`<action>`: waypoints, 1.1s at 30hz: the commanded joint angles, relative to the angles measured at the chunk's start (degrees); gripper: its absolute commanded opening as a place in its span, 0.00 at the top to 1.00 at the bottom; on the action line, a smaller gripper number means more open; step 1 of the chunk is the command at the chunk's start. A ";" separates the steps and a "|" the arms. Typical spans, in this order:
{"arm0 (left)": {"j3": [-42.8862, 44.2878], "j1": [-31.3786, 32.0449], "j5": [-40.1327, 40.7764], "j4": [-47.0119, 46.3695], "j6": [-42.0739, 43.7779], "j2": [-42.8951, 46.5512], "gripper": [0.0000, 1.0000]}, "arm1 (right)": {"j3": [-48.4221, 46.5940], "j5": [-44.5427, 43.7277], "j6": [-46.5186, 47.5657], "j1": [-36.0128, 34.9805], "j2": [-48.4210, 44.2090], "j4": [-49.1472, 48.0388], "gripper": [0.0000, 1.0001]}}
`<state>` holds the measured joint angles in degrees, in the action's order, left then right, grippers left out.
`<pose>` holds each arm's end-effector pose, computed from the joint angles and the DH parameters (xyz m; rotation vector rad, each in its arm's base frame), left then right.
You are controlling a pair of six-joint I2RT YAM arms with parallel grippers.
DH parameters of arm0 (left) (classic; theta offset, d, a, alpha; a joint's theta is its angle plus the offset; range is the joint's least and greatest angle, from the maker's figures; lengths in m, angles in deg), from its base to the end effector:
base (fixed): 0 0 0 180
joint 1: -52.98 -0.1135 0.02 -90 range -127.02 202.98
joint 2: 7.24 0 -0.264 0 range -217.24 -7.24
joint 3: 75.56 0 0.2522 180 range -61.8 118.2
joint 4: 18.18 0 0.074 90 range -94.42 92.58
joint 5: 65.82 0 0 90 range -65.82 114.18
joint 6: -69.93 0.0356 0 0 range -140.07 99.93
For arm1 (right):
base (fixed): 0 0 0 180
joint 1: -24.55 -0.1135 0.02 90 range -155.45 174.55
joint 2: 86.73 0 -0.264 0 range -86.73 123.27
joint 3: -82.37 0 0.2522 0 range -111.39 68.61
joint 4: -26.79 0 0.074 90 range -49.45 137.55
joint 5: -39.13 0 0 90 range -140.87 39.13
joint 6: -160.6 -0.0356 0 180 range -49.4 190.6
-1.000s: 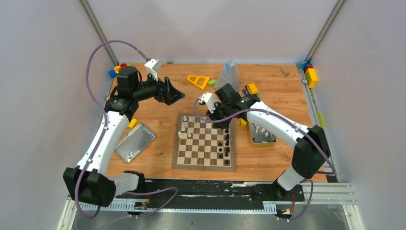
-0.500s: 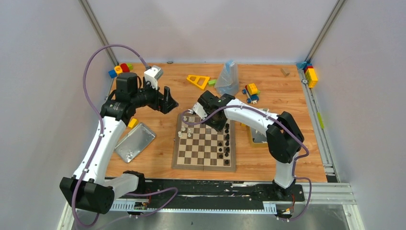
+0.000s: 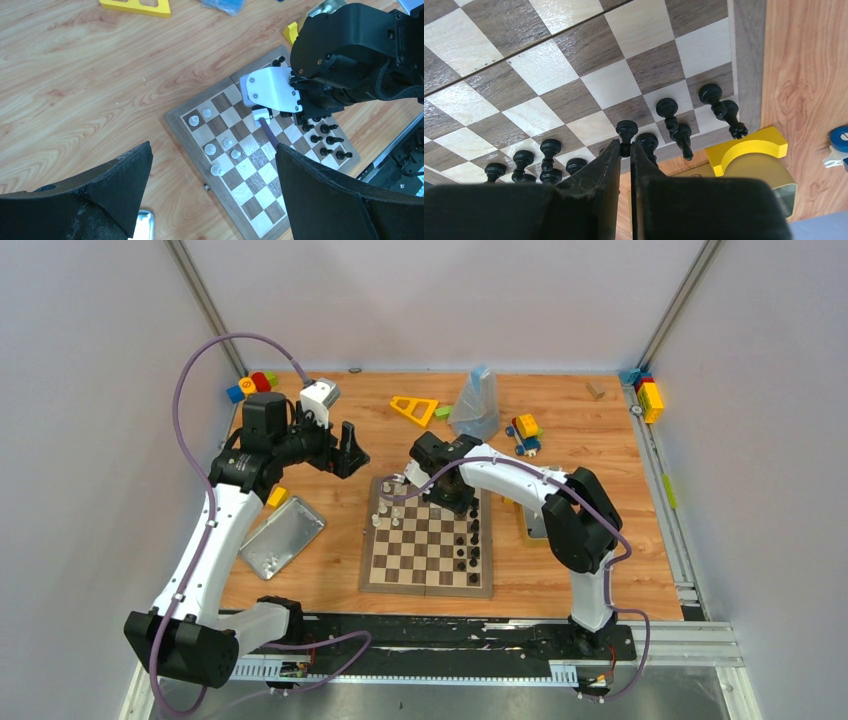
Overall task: Set up the chess pieces on the board
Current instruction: Place the chess piece on the chessboard.
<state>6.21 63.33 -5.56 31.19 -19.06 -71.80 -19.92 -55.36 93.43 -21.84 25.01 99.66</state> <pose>0.2293 -0.0598 0.3707 0.5129 2.0534 -0.6484 0.2649 0.2741 0.2088 -1.6938 2.4683 -0.0739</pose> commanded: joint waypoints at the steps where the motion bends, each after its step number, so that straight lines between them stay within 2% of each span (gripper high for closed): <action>1: 2.40 -0.24 0.07 0.06 1.18 1.46 0.00 | -2.30 -1.27 0.77 -0.28 0.62 1.17 1.00; 19: 2.34 -0.24 0.14 -0.04 1.36 1.27 0.00 | -3.37 -2.06 1.45 -0.28 3.01 1.53 0.98; 33: 2.26 -0.24 0.12 -0.12 1.53 1.19 0.00 | -3.81 -1.79 1.29 -0.30 3.76 1.75 0.83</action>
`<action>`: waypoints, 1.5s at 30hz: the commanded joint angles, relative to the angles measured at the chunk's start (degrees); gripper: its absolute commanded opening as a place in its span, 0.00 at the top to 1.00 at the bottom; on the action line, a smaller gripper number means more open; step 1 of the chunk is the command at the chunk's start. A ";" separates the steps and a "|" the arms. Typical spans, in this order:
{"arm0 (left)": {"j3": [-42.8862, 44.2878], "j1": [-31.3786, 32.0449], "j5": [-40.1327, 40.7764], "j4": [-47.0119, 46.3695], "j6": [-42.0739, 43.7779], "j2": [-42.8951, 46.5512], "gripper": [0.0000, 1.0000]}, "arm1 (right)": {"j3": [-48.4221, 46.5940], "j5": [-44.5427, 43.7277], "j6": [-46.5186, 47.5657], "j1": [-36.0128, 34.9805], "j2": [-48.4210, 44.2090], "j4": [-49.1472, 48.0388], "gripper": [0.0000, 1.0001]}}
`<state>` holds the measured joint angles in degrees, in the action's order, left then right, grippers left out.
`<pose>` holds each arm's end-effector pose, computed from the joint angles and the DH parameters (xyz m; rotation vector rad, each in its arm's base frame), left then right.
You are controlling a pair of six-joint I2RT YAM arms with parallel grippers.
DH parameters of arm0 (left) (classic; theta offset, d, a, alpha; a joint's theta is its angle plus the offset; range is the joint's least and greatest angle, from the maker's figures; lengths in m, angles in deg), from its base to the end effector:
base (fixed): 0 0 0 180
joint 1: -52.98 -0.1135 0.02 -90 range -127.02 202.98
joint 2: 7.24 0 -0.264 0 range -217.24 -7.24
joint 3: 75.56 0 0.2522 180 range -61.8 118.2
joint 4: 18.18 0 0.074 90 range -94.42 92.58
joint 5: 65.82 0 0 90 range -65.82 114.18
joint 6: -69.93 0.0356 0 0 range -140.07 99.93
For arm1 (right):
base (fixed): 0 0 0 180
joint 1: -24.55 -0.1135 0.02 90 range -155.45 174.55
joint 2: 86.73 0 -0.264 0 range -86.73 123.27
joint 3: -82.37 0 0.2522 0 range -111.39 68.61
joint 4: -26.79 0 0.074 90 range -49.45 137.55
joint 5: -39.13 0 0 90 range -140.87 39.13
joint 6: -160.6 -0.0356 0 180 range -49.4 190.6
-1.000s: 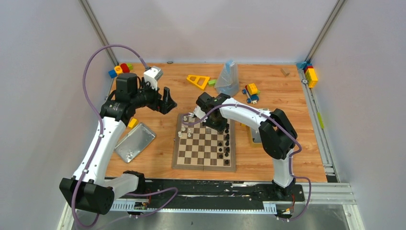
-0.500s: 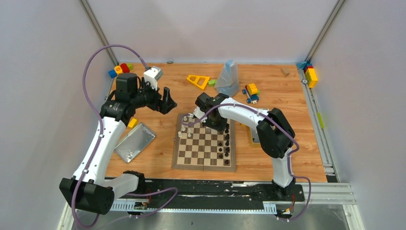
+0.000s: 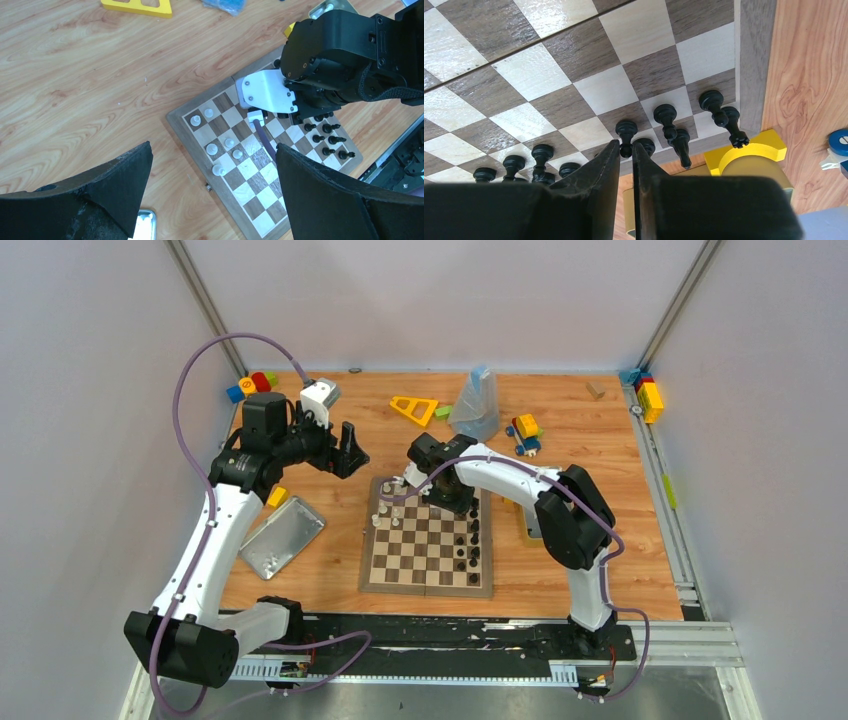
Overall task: Set up the chess pieces on the board
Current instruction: Place the chess piece on the chessboard.
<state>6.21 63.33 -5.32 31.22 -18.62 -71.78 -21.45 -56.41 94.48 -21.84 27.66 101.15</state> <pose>0.2293 -0.0597 0.3707 0.5182 2.0517 -0.6394 0.2692 0.2776 0.1987 -1.7406 2.4847 -0.1177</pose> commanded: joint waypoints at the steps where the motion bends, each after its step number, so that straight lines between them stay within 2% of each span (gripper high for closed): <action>1: 2.24 -0.24 -0.12 -0.13 1.10 1.12 0.00 | -2.26 -0.74 0.21 -0.28 1.18 0.30 0.82; 11: 2.32 -0.24 -0.04 -0.13 1.07 1.13 0.00 | -3.01 -0.74 -0.06 -0.27 1.01 0.47 0.77; 27: 1.99 -0.24 0.06 -0.22 1.14 1.25 0.00 | -3.89 1.74 -1.11 -0.28 1.24 0.82 0.84; 38: 1.70 -0.24 0.23 -0.31 1.18 1.43 0.00 | -4.69 2.20 -1.64 -0.28 1.14 0.99 0.85; 45: 1.58 -0.24 0.24 -0.26 1.35 1.60 0.00 | -4.48 2.19 -1.72 -0.33 1.15 0.91 0.77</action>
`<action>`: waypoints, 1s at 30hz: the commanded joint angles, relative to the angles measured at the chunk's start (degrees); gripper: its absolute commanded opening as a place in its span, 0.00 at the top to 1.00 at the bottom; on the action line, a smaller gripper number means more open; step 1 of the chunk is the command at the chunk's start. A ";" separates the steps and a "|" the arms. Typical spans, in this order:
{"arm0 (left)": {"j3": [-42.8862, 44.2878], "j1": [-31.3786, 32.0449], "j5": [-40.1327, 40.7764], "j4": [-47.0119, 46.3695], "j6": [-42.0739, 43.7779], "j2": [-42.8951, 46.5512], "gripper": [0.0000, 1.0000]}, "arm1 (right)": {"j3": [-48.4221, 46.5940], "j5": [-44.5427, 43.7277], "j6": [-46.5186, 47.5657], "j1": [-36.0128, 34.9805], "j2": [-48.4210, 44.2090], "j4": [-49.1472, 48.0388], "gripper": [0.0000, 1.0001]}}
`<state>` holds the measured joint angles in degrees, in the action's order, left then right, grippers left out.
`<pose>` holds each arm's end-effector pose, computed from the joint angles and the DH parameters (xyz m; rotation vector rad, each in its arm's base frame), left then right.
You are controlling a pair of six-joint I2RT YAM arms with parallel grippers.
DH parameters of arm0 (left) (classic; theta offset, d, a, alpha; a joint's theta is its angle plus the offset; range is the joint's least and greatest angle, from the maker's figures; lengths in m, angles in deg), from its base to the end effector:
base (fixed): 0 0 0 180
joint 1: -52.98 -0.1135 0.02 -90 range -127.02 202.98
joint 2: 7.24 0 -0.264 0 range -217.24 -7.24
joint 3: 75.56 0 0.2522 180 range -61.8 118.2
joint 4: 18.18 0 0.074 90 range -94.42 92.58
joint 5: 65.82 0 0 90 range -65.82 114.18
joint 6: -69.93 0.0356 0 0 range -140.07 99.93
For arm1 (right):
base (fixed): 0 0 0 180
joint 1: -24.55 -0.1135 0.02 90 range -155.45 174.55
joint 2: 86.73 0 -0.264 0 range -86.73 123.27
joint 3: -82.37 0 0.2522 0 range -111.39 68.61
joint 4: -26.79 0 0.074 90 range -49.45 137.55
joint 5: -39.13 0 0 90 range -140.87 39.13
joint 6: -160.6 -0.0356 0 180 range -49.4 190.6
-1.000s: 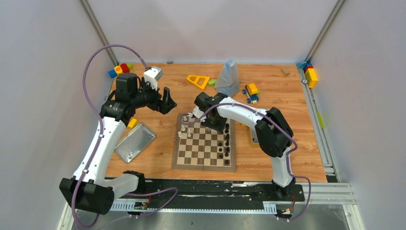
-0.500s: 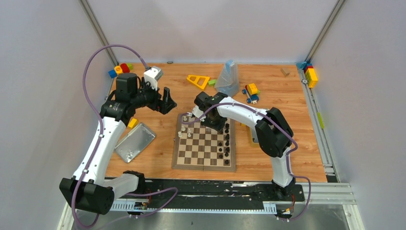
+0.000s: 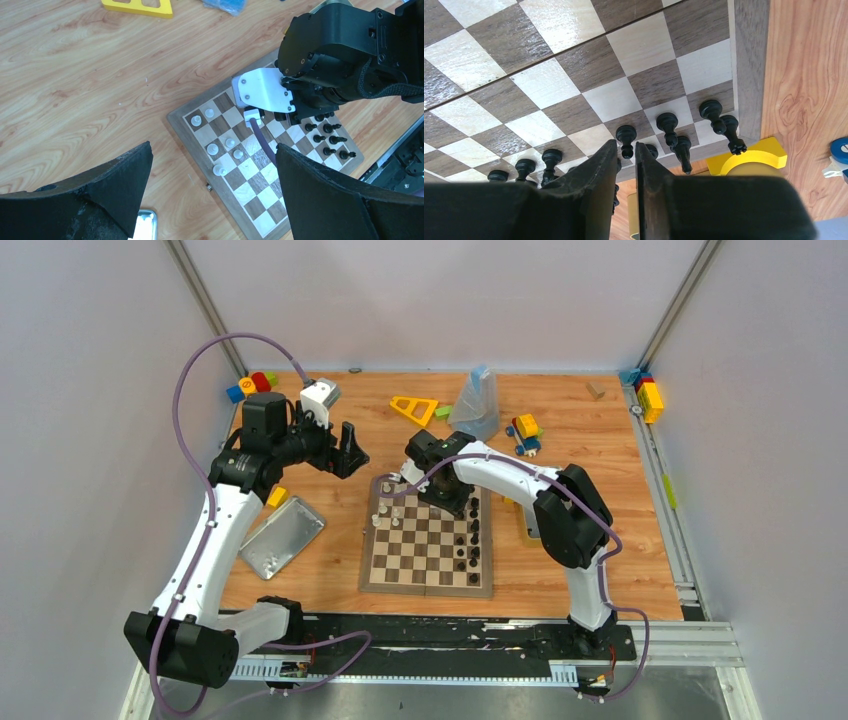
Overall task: Set up the chess pieces on the board
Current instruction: Place the chess piece on the chessboard.
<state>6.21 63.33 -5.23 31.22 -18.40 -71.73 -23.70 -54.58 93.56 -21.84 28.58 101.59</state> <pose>0.2291 -0.0596 0.3708 0.5212 2.0497 -0.6353 0.2729 0.2831 0.2027 -1.7173 2.4914 -0.0640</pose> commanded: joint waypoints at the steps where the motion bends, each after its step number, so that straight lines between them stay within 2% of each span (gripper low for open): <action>1: 1.53 -0.24 0.14 -0.30 1.14 1.51 0.00 | -2.24 0.36 -0.88 -0.28 0.25 0.47 0.76; 4: 1.44 -0.25 0.06 -0.40 1.06 1.57 0.00 | -2.44 0.19 -1.06 -0.31 -0.02 0.36 0.71; 10: 1.59 -0.24 0.36 -0.31 1.13 1.56 0.00 | -3.54 0.71 -2.05 0.06 -3.32 -1.17 0.69; 15: 1.82 -0.27 1.09 -0.33 1.21 1.58 0.00 | -2.61 6.20 -3.91 3.71 -9.94 -4.84 0.66; 18: 1.93 -0.22 1.51 -0.19 1.30 1.49 0.00 | -0.26 8.66 -5.43 8.07 -15.81 -7.10 0.65; 24: 2.35 -0.24 1.55 -0.12 1.24 1.00 0.00 | 6.11 10.73 -7.14 22.07 -23.41 -9.06 0.63; 30: 2.48 -0.28 1.52 -0.13 1.34 0.82 0.00 | 15.64 11.03 -5.29 32.63 -26.04 -10.14 0.68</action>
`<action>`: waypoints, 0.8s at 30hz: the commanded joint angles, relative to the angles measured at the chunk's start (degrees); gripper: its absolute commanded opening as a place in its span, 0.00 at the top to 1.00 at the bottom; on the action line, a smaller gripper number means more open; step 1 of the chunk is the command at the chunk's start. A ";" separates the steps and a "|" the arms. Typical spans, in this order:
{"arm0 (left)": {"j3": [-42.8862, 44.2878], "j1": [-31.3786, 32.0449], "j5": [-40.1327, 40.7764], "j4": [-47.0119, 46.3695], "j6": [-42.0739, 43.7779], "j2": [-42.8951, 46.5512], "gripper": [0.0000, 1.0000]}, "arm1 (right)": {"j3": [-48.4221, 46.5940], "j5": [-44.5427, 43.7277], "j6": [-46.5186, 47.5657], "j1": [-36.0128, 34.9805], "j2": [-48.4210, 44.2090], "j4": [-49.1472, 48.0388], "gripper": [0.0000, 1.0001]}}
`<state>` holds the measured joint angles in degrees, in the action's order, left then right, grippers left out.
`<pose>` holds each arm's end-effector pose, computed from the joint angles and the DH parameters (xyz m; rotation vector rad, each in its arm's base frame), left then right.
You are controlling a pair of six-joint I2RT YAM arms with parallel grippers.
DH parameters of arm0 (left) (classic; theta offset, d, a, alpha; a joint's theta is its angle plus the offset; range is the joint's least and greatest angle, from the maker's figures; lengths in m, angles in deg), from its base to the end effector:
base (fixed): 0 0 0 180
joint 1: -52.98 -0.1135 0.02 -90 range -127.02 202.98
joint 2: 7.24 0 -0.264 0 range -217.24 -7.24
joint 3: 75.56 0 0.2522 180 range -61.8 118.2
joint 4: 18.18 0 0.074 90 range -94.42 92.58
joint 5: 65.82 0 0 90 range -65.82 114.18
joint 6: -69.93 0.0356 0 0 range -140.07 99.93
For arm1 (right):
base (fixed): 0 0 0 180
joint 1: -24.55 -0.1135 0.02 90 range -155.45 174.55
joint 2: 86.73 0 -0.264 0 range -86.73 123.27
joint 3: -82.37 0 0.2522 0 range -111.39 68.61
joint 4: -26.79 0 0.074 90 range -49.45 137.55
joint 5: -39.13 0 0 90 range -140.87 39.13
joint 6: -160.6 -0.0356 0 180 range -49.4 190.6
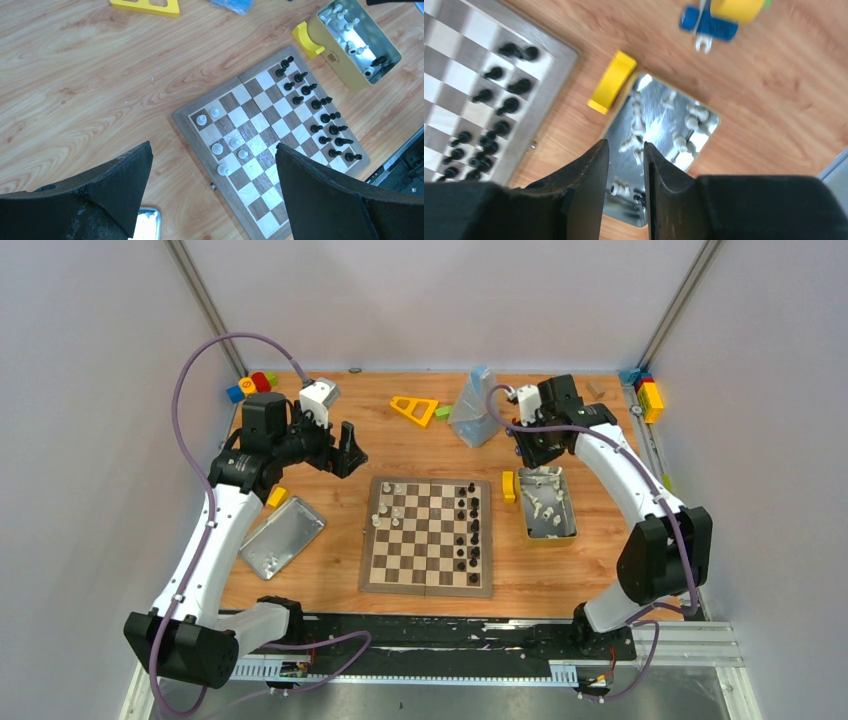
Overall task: Set up the chess pieces on the board
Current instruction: Place the chess piece on the chessboard, then adjust the storage box at the center of the board.
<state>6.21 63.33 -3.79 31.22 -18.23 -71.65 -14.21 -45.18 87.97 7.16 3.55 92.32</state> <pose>0.2292 -0.0588 0.3709 0.5100 2.0533 -0.6067 0.3119 0.1014 0.3112 -0.8111 2.4724 0.1294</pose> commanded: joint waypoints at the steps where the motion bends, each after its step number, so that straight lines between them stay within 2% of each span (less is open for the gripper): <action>1: 2.41 -0.26 0.09 -0.06 1.20 0.71 0.00 | 8.15 2.13 0.96 4.92 -1.50 -0.88 0.70; 8: 2.25 -0.24 0.01 -0.29 1.46 0.14 0.00 | 23.11 1.38 6.29 6.97 -7.54 -0.18 0.77; 14: 2.16 -0.32 -0.21 -0.29 1.61 -0.19 0.00 | 30.27 1.72 7.51 6.85 -10.61 4.31 0.82; 19: 2.04 -0.28 -0.41 -0.70 1.48 -0.37 0.00 | 31.98 9.45 8.08 4.87 -10.78 6.36 0.82; 24: 1.81 -0.33 -0.62 -0.88 1.41 -0.20 0.00 | 27.03 10.31 7.19 3.47 -8.69 4.16 0.80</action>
<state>6.21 63.33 -3.79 31.22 -18.03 -71.95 17.48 -38.55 94.74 11.32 -5.89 97.72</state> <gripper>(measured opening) 0.998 0.182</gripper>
